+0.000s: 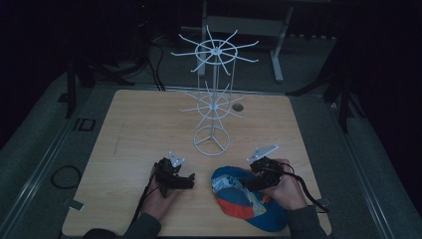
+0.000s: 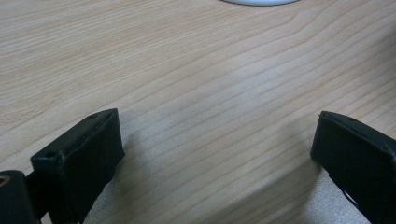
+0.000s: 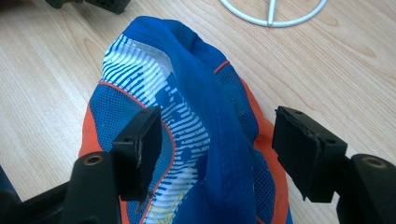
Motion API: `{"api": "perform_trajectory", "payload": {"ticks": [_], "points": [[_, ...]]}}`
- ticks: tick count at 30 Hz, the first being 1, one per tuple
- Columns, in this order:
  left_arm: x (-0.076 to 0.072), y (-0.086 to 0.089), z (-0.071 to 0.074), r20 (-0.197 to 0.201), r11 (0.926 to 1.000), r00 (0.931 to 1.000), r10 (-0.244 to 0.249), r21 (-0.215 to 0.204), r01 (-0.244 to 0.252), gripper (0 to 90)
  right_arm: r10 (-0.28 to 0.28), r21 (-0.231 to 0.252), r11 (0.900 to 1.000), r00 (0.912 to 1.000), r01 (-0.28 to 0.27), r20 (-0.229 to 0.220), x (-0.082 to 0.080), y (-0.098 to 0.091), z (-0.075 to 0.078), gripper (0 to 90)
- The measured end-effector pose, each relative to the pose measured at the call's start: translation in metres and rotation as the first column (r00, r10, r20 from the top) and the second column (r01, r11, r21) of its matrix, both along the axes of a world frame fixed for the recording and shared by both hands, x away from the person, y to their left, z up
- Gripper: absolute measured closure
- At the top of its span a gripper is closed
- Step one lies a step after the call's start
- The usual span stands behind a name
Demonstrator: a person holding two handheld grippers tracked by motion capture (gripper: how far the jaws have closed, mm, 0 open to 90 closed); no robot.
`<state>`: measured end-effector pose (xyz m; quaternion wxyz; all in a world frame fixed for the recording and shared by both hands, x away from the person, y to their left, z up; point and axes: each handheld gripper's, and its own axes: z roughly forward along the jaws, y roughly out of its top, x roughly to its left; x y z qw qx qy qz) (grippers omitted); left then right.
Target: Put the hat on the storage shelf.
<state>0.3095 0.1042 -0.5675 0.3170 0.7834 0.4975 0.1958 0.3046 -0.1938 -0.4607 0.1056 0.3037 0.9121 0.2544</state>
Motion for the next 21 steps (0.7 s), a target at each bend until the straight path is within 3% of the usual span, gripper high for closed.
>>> {"api": "perform_trajectory", "payload": {"ticks": [21], "points": [[0.000, 0.000, 0.000, 0.000, 1.0000, 1.0000, 0.002, -0.003, -0.002, 2.7, 0.032, -0.056, 0.9979, 0.9981, -0.035, -0.052, 0.018, 0.016, -0.014, 32.9]]}}
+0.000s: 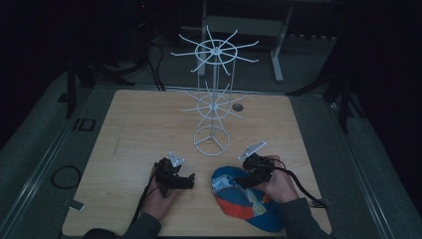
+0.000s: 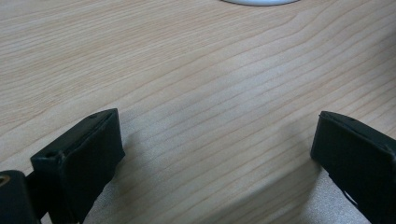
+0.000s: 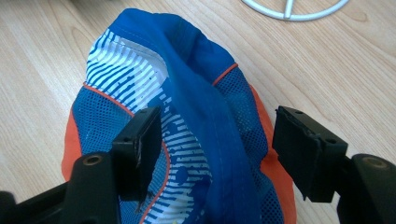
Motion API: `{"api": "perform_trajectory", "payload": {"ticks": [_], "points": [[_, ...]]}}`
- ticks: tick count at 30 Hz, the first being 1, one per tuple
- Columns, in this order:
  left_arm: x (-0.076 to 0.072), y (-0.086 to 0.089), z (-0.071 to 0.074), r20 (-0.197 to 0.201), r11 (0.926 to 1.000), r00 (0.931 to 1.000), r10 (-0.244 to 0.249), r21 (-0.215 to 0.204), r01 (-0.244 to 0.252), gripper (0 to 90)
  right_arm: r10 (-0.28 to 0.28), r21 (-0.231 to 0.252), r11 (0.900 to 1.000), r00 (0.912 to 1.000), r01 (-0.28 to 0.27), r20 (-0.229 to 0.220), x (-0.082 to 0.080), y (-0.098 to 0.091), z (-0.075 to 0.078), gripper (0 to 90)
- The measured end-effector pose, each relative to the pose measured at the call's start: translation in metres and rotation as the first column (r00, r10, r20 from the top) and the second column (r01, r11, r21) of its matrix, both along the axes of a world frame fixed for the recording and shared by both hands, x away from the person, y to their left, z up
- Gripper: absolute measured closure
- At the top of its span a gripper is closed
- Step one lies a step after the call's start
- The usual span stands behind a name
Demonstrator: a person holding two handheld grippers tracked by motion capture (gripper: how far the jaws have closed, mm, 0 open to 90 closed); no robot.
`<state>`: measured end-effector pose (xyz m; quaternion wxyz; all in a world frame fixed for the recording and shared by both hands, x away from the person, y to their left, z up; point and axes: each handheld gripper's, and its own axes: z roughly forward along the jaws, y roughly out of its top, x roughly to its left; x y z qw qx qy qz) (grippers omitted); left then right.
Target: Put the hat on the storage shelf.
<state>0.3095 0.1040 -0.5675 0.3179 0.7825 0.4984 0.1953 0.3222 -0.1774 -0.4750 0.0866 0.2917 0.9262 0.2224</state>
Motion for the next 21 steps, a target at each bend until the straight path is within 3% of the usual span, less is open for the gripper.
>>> {"api": "perform_trajectory", "payload": {"ticks": [17, 20, 21], "points": [[0.000, 0.000, 0.000, 0.002, 1.0000, 1.0000, 0.001, 0.000, -0.001, 2.6, 0.035, -0.044, 0.9983, 0.9970, -0.038, -0.069, 0.009, 0.008, -0.016, 38.3], [0.000, 0.000, 0.000, 0.002, 1.0000, 1.0000, 0.001, 0.000, -0.001, 2.6, 0.039, -0.048, 0.9979, 0.9961, -0.043, -0.080, 0.009, 0.009, -0.018, 40.8], [0.000, 0.000, 0.000, 0.002, 1.0000, 1.0000, 0.001, 0.000, -0.001, 2.6, 0.043, -0.058, 0.9971, 0.9946, -0.049, -0.094, 0.010, 0.010, -0.019, 45.7]]}}
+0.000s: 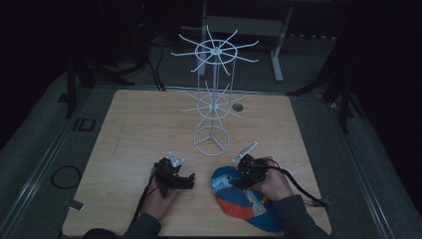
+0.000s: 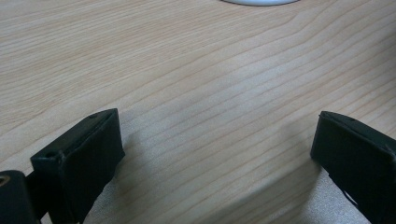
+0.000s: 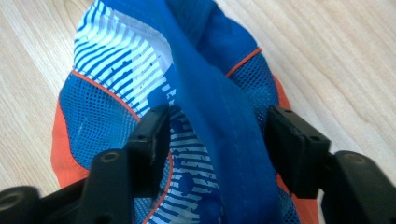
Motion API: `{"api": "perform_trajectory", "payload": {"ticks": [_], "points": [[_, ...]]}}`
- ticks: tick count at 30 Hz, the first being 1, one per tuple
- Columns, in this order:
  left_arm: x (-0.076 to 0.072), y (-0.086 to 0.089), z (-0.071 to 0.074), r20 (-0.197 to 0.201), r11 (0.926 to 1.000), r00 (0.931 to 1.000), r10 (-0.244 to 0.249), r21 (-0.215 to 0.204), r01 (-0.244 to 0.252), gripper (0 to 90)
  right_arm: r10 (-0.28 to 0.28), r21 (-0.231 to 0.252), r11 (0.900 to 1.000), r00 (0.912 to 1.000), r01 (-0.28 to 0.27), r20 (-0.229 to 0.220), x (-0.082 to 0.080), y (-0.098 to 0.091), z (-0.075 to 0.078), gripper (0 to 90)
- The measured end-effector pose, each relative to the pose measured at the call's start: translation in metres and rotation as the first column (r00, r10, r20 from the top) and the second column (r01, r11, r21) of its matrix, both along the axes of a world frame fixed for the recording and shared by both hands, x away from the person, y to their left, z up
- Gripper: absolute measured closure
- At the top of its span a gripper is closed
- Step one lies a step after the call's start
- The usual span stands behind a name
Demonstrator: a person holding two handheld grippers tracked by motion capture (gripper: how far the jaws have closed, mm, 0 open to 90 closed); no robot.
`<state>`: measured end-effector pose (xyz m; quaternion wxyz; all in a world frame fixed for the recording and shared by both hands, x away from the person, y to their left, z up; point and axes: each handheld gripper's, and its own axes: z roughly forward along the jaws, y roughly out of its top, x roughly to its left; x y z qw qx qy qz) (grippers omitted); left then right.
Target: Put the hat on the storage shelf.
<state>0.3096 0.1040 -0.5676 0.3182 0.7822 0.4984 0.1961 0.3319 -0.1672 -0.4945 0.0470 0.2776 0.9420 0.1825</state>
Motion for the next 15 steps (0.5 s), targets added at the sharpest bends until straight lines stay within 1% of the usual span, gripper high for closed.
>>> {"api": "perform_trajectory", "payload": {"ticks": [1, 3, 6, 8, 9, 11, 15], "points": [[0.0000, 0.0000, 0.0000, 0.000, 1.0000, 1.0000, 0.000, 0.000, 0.000, 2.7, 0.004, -0.001, 1.0000, 1.0000, -0.004, -0.005, 0.0003, 0.0001, -0.0007, 48.4], [0.0000, 0.0000, 0.0000, 0.000, 1.0000, 1.0000, 0.000, -0.001, 0.000, 2.6, 0.011, -0.015, 0.9998, 0.9999, -0.011, -0.012, 0.0010, 0.0004, -0.0022, 59.1], [0.0000, -0.0001, -0.0002, 0.002, 1.0000, 1.0000, 0.001, -0.001, -0.001, 2.6, 0.027, -0.023, 0.9994, 0.9994, -0.027, -0.024, 0.0008, 0.0010, -0.0045, 71.7], [0.0000, -0.0002, -0.0002, 0.002, 1.0000, 1.0000, 0.002, -0.002, -0.002, 2.6, 0.037, -0.024, 0.9990, 0.9992, -0.037, -0.018, -0.0004, 0.0012, -0.0045, 79.9], [0.0000, -0.0001, -0.0002, 0.002, 1.0000, 1.0000, 0.002, -0.002, -0.002, 2.6, 0.038, -0.023, 0.9990, 0.9993, -0.038, -0.006, -0.0013, 0.0008, -0.0035, 83.8], [0.0000, 0.0000, -0.0001, 0.001, 1.0000, 1.0000, 0.000, 0.000, 0.000, 2.6, 0.040, -0.015, 0.9991, 0.9992, -0.040, 0.004, -0.0030, -0.0003, -0.0014, 86.7], [0.0000, 0.0000, -0.0001, 0.001, 1.0000, 1.0000, 0.000, 0.001, 0.000, 2.6, 0.048, 0.009, 0.9988, 0.9987, -0.048, 0.017, -0.0065, -0.0044, 0.0045, 87.2]]}}
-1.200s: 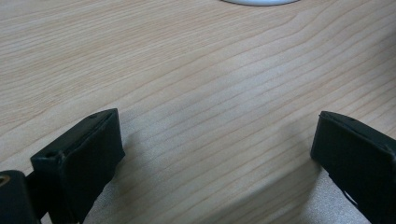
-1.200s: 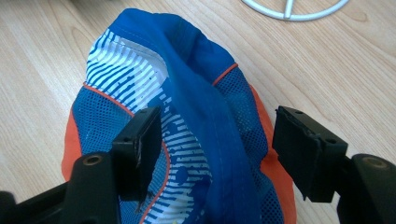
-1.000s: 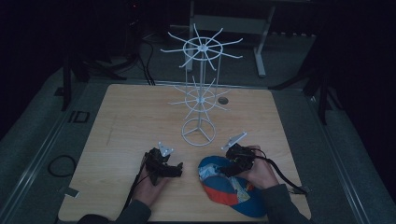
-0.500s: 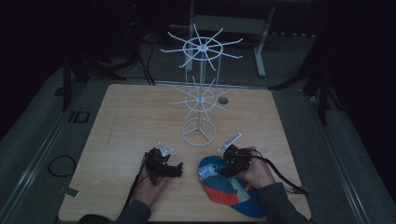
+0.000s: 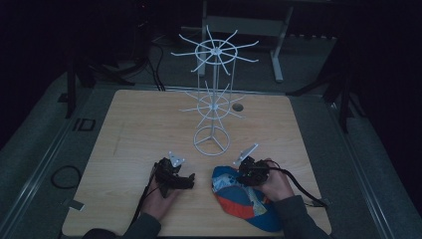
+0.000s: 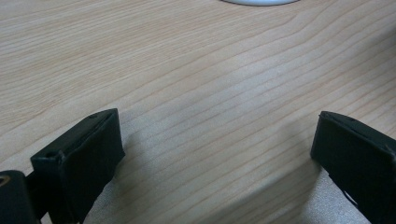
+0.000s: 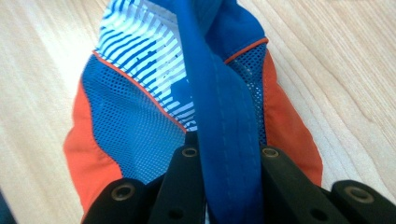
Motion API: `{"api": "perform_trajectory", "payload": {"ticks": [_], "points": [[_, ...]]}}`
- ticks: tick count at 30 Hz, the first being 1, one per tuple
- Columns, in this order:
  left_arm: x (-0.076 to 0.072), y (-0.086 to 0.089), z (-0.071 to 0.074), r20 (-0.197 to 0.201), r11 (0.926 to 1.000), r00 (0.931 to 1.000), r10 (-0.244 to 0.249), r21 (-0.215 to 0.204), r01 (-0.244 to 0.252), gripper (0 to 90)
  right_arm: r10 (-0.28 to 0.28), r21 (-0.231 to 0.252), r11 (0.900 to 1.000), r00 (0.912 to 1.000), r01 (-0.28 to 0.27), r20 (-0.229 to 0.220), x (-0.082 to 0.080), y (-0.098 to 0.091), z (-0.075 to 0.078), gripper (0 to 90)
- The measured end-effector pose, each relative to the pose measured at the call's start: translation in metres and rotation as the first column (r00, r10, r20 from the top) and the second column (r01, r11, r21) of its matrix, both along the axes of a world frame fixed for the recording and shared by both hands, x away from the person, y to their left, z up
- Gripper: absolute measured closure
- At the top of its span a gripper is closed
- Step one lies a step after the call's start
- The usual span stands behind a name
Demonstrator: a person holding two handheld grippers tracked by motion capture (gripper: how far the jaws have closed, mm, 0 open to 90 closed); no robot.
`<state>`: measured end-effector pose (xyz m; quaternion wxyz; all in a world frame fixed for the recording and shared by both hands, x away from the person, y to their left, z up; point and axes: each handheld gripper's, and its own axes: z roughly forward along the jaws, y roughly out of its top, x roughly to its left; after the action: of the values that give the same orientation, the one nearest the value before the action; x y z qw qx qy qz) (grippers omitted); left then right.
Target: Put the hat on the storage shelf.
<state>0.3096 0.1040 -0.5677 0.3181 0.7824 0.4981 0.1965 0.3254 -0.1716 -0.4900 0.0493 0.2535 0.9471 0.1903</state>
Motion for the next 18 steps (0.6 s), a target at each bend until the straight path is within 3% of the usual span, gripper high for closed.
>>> {"api": "perform_trajectory", "payload": {"ticks": [18], "points": [[0.000, 0.000, 0.000, -0.001, 1.0000, 1.0000, 0.000, -0.001, 0.000, 2.6, -0.035, 0.115, 0.9929, 0.9987, 0.030, 0.038, -0.011, -0.020, 0.024, 87.3]]}}
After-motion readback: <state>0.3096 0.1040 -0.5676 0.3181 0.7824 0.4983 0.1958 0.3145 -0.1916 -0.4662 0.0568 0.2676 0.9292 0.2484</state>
